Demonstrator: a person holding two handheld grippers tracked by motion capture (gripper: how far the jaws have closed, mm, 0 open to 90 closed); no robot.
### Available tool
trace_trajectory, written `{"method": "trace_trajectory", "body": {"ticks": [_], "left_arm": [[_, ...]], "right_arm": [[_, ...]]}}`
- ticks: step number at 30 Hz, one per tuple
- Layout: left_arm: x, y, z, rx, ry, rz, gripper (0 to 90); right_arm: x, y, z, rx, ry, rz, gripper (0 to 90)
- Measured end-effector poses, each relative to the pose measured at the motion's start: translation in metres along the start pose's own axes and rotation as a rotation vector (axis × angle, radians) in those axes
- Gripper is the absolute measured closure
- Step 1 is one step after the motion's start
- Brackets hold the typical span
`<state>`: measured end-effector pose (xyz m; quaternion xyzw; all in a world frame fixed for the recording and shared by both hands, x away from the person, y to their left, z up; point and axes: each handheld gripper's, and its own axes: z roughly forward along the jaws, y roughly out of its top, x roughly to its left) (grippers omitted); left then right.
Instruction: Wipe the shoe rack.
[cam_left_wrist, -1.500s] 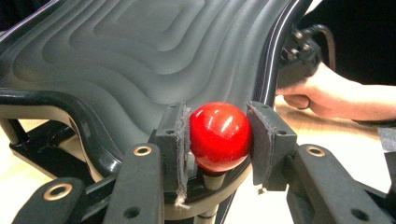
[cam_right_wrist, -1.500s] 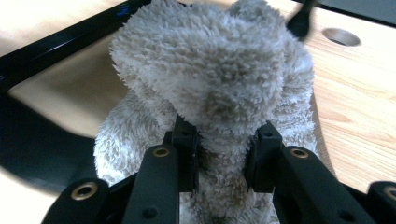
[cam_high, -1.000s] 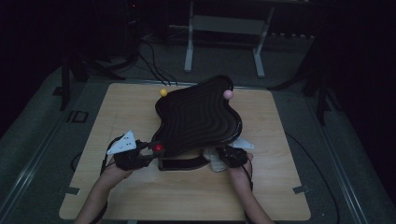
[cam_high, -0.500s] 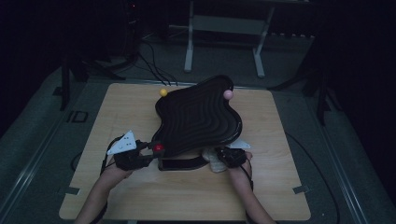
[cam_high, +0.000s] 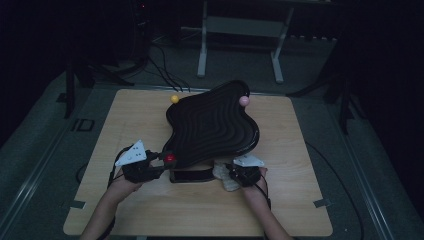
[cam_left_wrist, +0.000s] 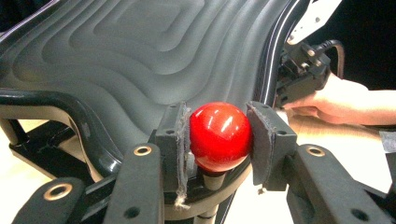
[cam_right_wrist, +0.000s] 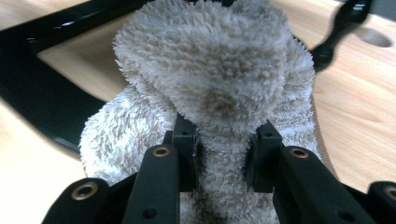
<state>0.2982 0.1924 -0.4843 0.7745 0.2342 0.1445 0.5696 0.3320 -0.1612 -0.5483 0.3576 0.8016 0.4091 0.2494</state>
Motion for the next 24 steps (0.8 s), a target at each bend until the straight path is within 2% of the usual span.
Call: {"method": "trace_trajectory", "body": {"ticks": [2,4,7,9,11,13,14,17,19,21,24], "left_arm": [[0.0,0.0,0.0,-0.002,-0.002,0.001,59.8],[0.0,0.0,0.0,-0.001,-0.002,0.0,59.8],[0.0,0.0,0.0,-0.001,-0.001,0.001,59.8],[0.0,0.0,0.0,-0.001,0.0,0.0,59.8],[0.0,0.0,0.0,-0.001,-0.001,-0.002,59.8],[0.001,-0.001,0.0,-0.003,-0.004,-0.002,59.8],[0.001,-0.001,0.0,-0.004,-0.006,-0.005,59.8],[0.001,0.0,0.0,-0.002,-0.006,-0.001,59.8],[0.0,0.0,0.0,-0.002,-0.003,0.0,59.8],[0.0,0.0,0.0,-0.001,-0.001,0.0,59.8],[0.0,0.0,0.0,-0.001,-0.002,0.0,59.8]], "right_arm": [[0.006,-0.002,0.0,-0.006,-0.004,-0.017,70.0],[0.014,-0.005,-0.002,-0.014,0.03,-0.009,69.9],[0.019,-0.005,-0.005,-0.006,0.037,-0.059,69.8],[0.012,-0.003,-0.006,0.007,0.038,-0.03,69.5],[0.005,-0.004,-0.006,0.006,0.002,0.002,69.5],[0.006,-0.005,-0.007,0.004,-0.003,0.031,69.6],[0.01,-0.005,-0.007,0.005,-0.005,0.022,69.6],[0.025,-0.004,-0.006,0.003,0.041,-0.016,69.5],[0.031,-0.003,-0.006,0.0,0.053,-0.046,69.4],[0.029,-0.002,-0.007,0.007,0.058,-0.068,69.3],[0.025,-0.001,-0.007,0.012,0.055,-0.055,69.3]]}}
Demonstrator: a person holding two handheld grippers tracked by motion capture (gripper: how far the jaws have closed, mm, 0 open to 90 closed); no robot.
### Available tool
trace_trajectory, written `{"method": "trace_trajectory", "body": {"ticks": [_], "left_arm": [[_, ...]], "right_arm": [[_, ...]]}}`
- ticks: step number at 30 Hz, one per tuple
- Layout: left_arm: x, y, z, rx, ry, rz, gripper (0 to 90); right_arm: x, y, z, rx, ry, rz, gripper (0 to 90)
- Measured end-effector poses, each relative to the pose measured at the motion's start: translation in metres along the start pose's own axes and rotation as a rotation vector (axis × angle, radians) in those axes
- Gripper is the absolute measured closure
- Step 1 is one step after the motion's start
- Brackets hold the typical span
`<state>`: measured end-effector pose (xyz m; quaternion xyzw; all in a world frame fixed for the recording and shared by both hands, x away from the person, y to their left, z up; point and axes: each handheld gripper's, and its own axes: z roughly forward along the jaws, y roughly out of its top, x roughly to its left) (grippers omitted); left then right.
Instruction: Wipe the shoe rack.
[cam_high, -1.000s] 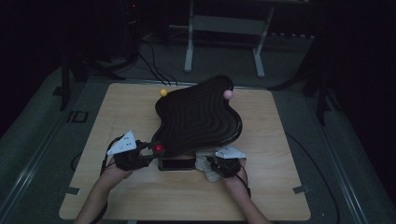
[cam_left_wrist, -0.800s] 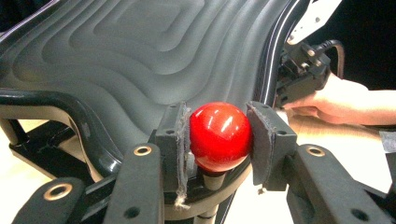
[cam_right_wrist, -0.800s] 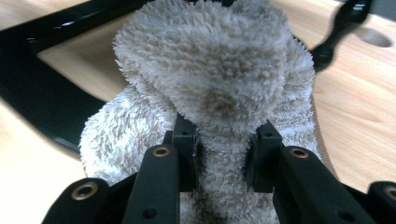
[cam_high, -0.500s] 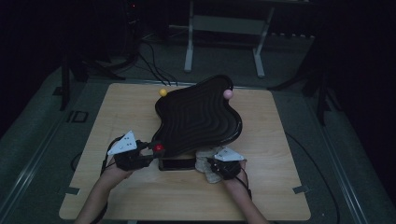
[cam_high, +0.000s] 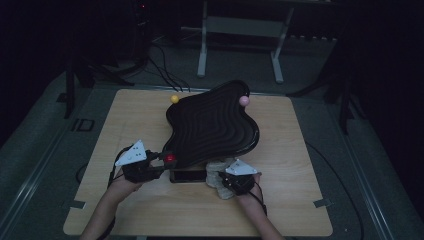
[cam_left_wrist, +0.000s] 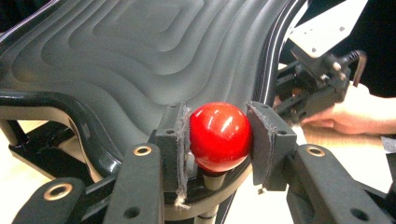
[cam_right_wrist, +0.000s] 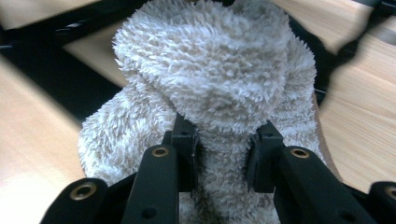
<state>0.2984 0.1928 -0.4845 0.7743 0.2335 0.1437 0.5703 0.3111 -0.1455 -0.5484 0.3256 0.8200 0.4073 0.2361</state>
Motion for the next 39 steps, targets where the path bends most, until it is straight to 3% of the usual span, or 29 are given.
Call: {"method": "trace_trajectory", "body": {"ticks": [1,2,4,7,9,13,14,15,16,18,21,27,28,29,31,32,34,36,39], "left_arm": [[0.0,0.0,0.0,0.0,-0.001,-0.001,59.8],[0.0,0.0,0.0,0.001,0.0,0.0,59.8],[0.0,0.0,0.0,0.0,-0.002,0.001,59.8],[0.0,0.0,0.0,-0.003,0.001,-0.003,59.8],[0.0,0.0,0.0,0.001,0.002,0.001,59.8],[0.0,0.0,0.0,0.0,0.004,0.0,59.7],[0.0,0.0,0.0,0.0,0.004,0.001,59.7],[0.0,0.0,0.0,0.0,0.004,0.001,59.7],[0.0,0.0,0.0,-0.001,0.003,0.0,59.7],[0.0,0.0,0.0,-0.002,0.003,0.003,59.7],[0.0,0.0,0.0,0.0,0.003,0.003,59.7],[0.001,0.0,0.0,-0.002,0.001,0.001,59.7],[0.001,0.0,0.0,-0.002,0.001,0.0,59.7],[0.001,0.0,0.0,-0.002,0.002,-0.002,59.7],[0.0,0.0,0.0,0.0,0.004,0.001,59.8],[0.0,0.0,0.0,0.001,0.003,0.0,59.8],[0.0,0.0,0.001,-0.001,0.002,-0.002,59.7],[0.0,0.0,0.001,0.0,0.003,-0.002,59.7],[0.0,0.0,0.001,0.0,0.003,-0.001,59.7]], "right_arm": [[-0.01,-0.003,0.0,0.003,-0.048,0.031,69.4],[-0.015,-0.004,0.0,-0.008,-0.038,0.083,69.6],[-0.011,-0.004,0.0,-0.006,-0.051,0.071,69.5],[0.009,-0.001,0.001,-0.012,0.031,0.002,69.1],[0.013,0.001,0.001,-0.007,0.05,-0.059,69.1],[0.005,0.001,0.0,0.005,0.03,-0.04,69.0],[-0.003,-0.001,0.0,0.006,0.0,0.001,69.1],[-0.003,-0.001,0.0,0.006,0.0,0.001,69.1],[-0.005,-0.001,0.0,0.002,0.004,0.034,69.1],[0.006,-0.003,0.001,-0.012,-0.021,0.005,69.2],[0.019,0.0,0.002,-0.017,0.032,-0.021,69.1],[0.026,0.003,0.002,-0.017,0.065,-0.09,69.1],[0.023,0.003,0.002,-0.01,0.067,-0.085,69.1],[0.014,0.003,0.002,0.002,0.027,-0.078,69.1],[0.004,0.001,0.001,0.006,-0.002,-0.028,69.2],[0.004,0.001,0.001,0.006,-0.002,-0.028,69.2],[-0.001,-0.001,0.0,0.003,-0.005,0.027,69.4],[0.012,-0.002,0.002,-0.014,-0.011,0.007,69.5],[0.029,0.003,0.005,-0.016,0.06,-0.042,69.4]]}}
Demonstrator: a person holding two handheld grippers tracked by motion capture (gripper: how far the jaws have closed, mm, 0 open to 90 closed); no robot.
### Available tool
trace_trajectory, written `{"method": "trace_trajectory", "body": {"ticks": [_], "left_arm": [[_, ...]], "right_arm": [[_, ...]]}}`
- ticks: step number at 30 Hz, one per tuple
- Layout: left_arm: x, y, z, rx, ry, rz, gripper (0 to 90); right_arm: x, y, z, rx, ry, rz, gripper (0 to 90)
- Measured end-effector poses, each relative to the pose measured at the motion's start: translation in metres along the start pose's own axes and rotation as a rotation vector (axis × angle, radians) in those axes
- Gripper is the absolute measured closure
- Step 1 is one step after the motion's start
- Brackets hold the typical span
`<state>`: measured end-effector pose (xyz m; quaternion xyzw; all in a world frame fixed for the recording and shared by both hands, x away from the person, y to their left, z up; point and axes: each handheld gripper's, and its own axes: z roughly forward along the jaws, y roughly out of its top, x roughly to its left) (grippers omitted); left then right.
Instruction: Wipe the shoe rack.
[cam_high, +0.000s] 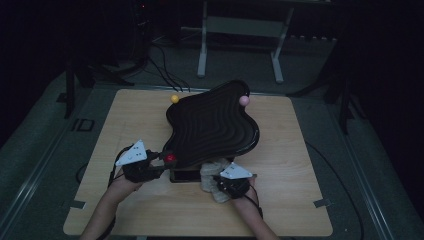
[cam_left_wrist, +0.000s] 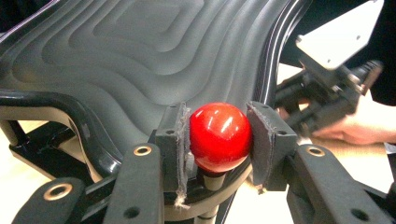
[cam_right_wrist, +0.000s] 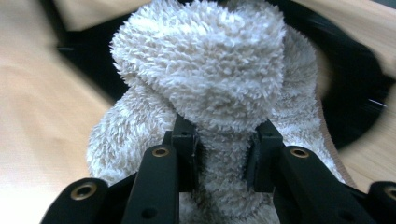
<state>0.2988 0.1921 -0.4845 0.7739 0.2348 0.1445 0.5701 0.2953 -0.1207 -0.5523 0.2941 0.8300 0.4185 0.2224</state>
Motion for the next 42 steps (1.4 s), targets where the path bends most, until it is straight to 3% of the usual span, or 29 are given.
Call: {"method": "trace_trajectory", "body": {"ticks": [6,14,21,23,34,37,42], "left_arm": [[0.0,0.0,0.0,0.0,0.001,0.0,59.7],[-0.001,0.0,0.0,0.001,0.006,-0.001,59.7],[0.0,0.0,0.0,0.004,0.003,-0.001,59.7],[0.0,0.0,0.0,0.0,0.004,0.0,59.7],[0.0,0.0,0.0,0.0,0.001,0.001,59.7],[0.0,0.0,0.0,0.002,0.002,0.002,59.7],[0.0,0.0,0.0,0.001,0.003,0.004,59.7]], "right_arm": [[0.036,0.011,0.013,-0.012,0.072,-0.088,69.3],[0.056,0.025,0.028,-0.018,0.098,-0.128,66.7],[0.064,0.03,0.035,-0.03,0.117,-0.125,59.6],[0.068,0.031,0.037,-0.033,0.099,-0.15,53.1],[0.075,0.034,0.044,-0.018,0.073,-0.219,45.2],[0.072,0.032,0.045,0.004,0.064,-0.24,45.8],[0.059,0.03,0.042,0.041,0.076,-0.218,47.7]]}}
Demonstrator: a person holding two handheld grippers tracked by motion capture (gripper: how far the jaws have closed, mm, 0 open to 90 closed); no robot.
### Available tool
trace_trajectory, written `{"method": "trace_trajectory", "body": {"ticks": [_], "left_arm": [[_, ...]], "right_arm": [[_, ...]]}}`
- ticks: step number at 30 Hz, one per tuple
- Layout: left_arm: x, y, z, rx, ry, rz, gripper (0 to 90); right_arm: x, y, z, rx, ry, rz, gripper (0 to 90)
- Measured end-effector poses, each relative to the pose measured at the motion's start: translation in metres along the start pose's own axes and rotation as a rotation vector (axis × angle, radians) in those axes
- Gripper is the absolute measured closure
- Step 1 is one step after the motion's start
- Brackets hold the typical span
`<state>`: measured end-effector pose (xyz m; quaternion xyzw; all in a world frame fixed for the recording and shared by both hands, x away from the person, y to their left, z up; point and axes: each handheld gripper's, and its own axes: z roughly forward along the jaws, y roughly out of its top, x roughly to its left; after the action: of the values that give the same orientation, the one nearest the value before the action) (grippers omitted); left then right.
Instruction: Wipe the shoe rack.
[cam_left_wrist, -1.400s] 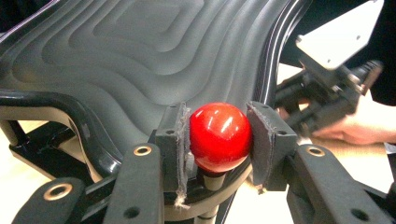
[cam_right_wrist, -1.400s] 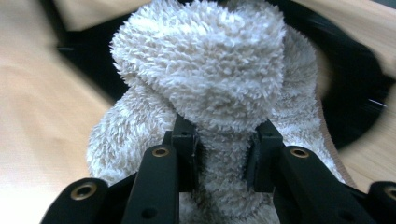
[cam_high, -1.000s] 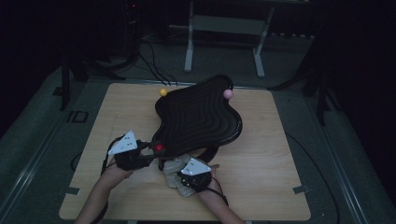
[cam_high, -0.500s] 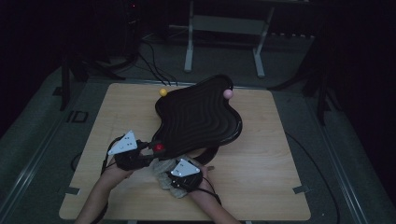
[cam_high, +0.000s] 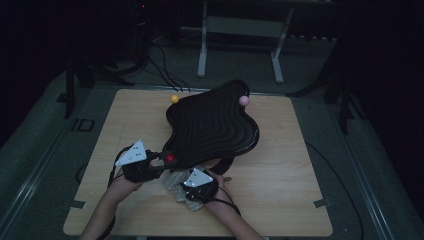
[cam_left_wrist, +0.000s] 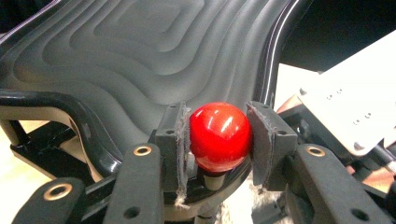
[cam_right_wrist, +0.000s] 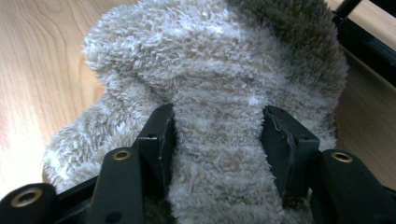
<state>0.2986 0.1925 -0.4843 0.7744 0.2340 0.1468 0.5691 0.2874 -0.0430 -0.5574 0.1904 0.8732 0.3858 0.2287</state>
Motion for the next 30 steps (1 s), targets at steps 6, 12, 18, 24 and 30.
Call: {"method": "trace_trajectory", "body": {"ticks": [6,12,18,24,30], "left_arm": [[0.0,0.0,0.0,0.001,0.0,0.001,59.7],[0.0,0.0,0.0,0.001,0.0,0.001,59.7],[0.0,0.0,0.0,0.0,-0.002,0.001,59.7],[0.0,0.0,0.001,-0.004,-0.001,0.0,59.8],[0.001,0.0,0.001,-0.002,-0.003,-0.002,59.9]], "right_arm": [[-0.009,-0.009,-0.007,0.005,-0.001,0.003,49.9],[-0.022,-0.018,-0.016,0.015,-0.004,0.001,50.2],[-0.031,-0.029,-0.024,0.01,-0.015,0.026,50.0],[-0.046,-0.039,-0.034,0.02,-0.027,0.047,49.8],[-0.062,-0.05,-0.045,0.038,-0.041,0.073,55.4]]}}
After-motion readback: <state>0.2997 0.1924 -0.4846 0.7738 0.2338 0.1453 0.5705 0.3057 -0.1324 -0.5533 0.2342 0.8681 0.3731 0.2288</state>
